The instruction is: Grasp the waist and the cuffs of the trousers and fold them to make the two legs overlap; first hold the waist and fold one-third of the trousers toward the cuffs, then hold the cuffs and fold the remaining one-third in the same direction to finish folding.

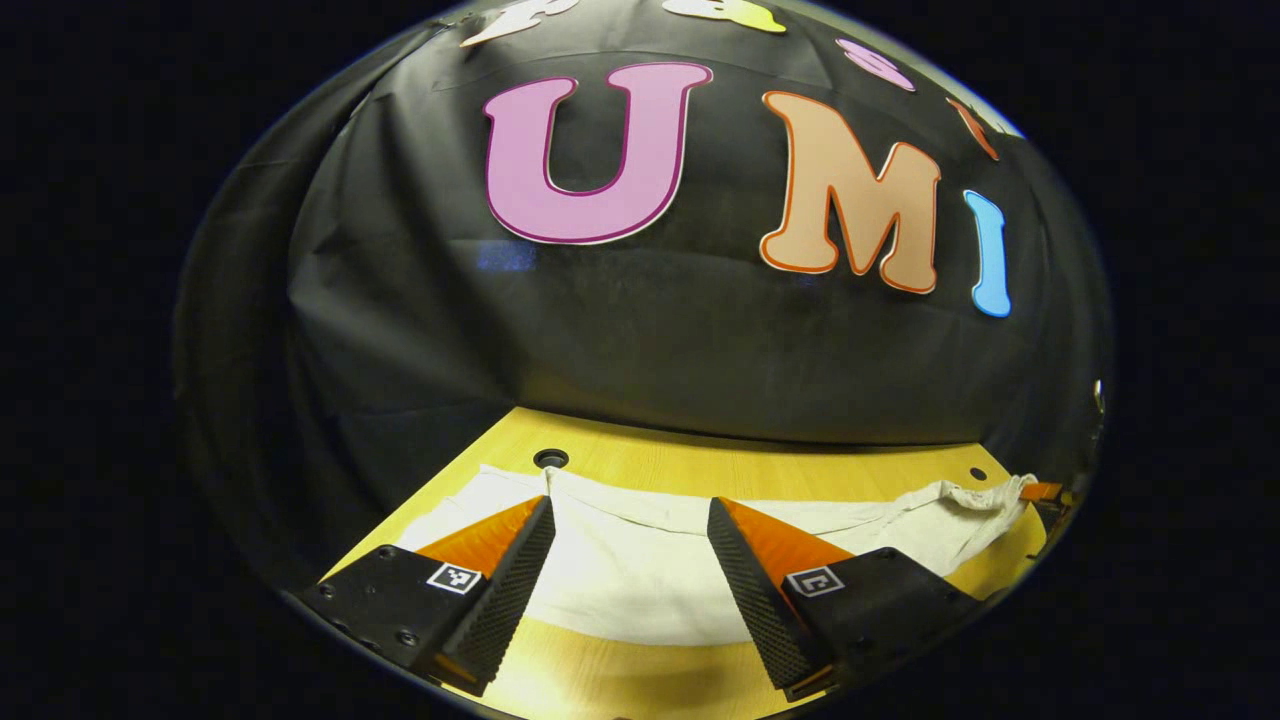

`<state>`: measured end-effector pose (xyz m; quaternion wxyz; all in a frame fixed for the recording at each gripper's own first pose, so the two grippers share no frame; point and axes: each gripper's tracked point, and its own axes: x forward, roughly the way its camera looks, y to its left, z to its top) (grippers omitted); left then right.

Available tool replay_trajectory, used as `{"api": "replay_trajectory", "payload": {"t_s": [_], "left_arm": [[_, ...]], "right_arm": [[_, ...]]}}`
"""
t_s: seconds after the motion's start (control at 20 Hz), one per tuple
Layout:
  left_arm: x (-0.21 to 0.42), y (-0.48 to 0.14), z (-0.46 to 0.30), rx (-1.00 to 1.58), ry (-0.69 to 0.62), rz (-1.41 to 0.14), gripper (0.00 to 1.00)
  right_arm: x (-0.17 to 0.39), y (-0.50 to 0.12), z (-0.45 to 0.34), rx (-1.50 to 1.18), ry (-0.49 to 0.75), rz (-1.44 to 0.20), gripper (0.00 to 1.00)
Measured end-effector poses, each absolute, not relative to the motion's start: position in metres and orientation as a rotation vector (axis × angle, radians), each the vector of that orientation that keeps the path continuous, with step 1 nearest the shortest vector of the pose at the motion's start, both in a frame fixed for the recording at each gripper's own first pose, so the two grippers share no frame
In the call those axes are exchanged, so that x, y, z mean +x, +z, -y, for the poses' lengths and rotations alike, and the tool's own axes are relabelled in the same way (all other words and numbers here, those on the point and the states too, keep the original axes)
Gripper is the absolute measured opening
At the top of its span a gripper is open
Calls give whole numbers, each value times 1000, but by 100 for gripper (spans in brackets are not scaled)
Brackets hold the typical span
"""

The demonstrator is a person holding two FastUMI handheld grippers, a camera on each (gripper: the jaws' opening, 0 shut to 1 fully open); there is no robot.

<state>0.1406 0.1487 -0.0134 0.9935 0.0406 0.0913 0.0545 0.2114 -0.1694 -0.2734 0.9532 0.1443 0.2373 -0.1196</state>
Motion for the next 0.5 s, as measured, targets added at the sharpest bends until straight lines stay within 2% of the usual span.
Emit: {"api": "replay_trajectory", "payload": {"t_s": [0.5], "left_arm": [[127, -17, -153, 102, -14, -198, 94]], "right_arm": [[216, -187, 20, 188, -69, -356, 15]]}}
